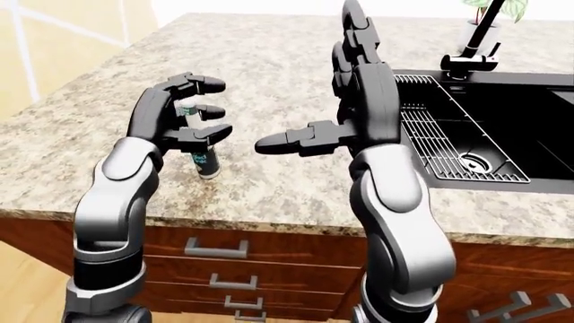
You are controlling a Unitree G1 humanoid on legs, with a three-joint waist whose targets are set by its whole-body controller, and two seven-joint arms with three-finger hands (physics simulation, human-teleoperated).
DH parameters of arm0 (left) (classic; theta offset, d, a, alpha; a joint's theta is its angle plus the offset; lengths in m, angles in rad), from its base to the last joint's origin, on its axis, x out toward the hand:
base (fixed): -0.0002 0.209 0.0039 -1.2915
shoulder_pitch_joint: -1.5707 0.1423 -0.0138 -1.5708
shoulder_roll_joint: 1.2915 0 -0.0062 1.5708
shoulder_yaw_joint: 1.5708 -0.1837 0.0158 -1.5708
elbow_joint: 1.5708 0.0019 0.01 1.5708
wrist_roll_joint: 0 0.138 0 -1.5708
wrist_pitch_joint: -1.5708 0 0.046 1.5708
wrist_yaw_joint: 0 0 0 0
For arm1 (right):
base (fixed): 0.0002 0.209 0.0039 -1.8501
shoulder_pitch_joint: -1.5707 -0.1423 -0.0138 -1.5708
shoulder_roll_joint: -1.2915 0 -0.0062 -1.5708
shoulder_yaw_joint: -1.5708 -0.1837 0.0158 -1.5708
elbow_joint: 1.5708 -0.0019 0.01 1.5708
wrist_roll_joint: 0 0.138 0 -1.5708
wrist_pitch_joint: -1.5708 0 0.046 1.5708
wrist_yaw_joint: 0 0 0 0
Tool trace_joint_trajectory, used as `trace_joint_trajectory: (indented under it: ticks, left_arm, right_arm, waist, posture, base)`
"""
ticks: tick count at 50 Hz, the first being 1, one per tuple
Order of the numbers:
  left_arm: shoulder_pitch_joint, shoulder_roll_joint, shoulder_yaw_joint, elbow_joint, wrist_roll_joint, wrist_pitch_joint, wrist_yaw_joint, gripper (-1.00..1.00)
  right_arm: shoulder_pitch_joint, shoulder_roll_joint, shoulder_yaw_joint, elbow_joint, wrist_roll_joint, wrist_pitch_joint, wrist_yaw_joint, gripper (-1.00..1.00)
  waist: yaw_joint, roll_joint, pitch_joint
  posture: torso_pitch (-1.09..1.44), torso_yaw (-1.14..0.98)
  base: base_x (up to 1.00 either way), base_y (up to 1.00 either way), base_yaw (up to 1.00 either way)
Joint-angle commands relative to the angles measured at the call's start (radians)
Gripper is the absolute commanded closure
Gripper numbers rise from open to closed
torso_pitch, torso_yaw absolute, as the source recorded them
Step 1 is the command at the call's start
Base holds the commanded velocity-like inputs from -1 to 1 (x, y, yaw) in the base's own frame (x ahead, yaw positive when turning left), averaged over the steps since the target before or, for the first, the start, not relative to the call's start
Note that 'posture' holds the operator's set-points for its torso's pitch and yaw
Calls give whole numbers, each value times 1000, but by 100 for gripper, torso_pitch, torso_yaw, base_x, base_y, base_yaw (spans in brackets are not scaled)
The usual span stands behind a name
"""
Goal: Move the drinks to the dining counter.
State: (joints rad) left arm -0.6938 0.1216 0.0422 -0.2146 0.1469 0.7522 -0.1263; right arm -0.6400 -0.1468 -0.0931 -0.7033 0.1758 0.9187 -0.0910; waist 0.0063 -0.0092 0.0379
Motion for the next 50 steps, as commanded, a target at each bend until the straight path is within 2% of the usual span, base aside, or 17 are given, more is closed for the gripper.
trace_joint_trajectory:
  ticks: [1,8,12,14,15,17,31,34,36,38,39,41,43,44,48,50]
  left_arm:
    - [-36,5,4,-39,2,-24,3,-13]
    - [-35,12,11,-59,1,-8,-4,-18]
    - [-27,16,12,-89,0,13,-13,-56]
    - [-22,21,21,-102,-5,19,-14,-68]
    - [-16,26,27,-116,-8,27,-16,-87]
    - [-8,32,32,-134,-13,38,-17,-100]
    - [86,69,84,-353,-63,150,-1,-100]
    - [89,77,100,-396,-85,186,8,-100]
    - [84,86,110,-425,-99,214,13,-100]
    - [76,97,116,-449,-111,239,18,-100]
    - [72,101,120,-463,-118,253,21,-100]
    - [70,108,122,-478,-127,265,26,-100]
    - [60,116,126,-494,-135,285,31,-100]
    - [53,121,128,-499,-139,292,33,-100]
    - [32,132,126,-534,-151,333,41,-100]
    - [19,136,130,-548,-158,354,44,-100]
  right_arm:
    - [-25,-5,-7,-18,-2,-30,-1,-100]
    - [-27,-7,-9,-25,1,-22,-2,-100]
    - [-24,-6,-7,-24,0,-25,-2,-100]
    - [-23,-7,-9,-32,2,-18,-4,-100]
    - [-25,-7,-11,-37,4,-12,-5,-100]
    - [-24,-8,-11,-35,5,-14,-5,-100]
    - [-16,-18,-22,-56,17,-2,-5,-100]
    - [-12,-26,-9,-60,-3,22,-9,-100]
    - [-14,-25,-6,-66,-6,38,0,-100]
    - [-9,-24,14,-68,-25,47,11,-100]
    - [-6,-21,20,-69,-35,50,18,-100]
    - [3,-16,25,-58,-53,32,36,-100]
    - [-1,-10,26,-67,-66,45,48,-100]
    - [1,-7,27,-67,-73,43,53,-100]
    - [5,4,26,-68,-89,38,67,-100]
    - [4,8,25,-72,-94,42,71,-100]
  waist:
    - [0,1,-24]
    - [1,0,-23]
    - [1,0,-23]
    - [1,0,-24]
    - [1,0,-23]
    - [1,1,-23]
    - [0,5,-24]
    - [0,5,-21]
    - [-3,13,-48]
    - [-4,11,-74]
    - [-1,5,-72]
    - [0,-17,-44]
    - [-6,-35,-48]
    - [-2,-35,-50]
    - [15,2,-39]
    - [24,31,-33]
  posture:
    - [0,0]
    - [0,0]
    - [0,0]
    - [0,0]
    - [0,0]
    - [0,0]
    - [0,0]
    - [0,0]
    - [0,0]
    - [0,0]
    - [0,0]
    - [0,0]
    - [0,0]
    - [0,0]
    - [0,0]
    - [0,0]
  base:
    - [0,0,0]
    - [0,0,0]
    - [0,0,0]
    - [0,0,0]
    - [0,0,0]
    - [0,0,0]
    - [0,0,0]
    - [-2,0,0]
    - [-34,2,0]
    - [-72,7,0]
    - [-100,10,0]
    - [-100,11,0]
    - [-100,12,0]
    - [-100,11,0]
    - [-100,12,0]
    - [-100,13,0]
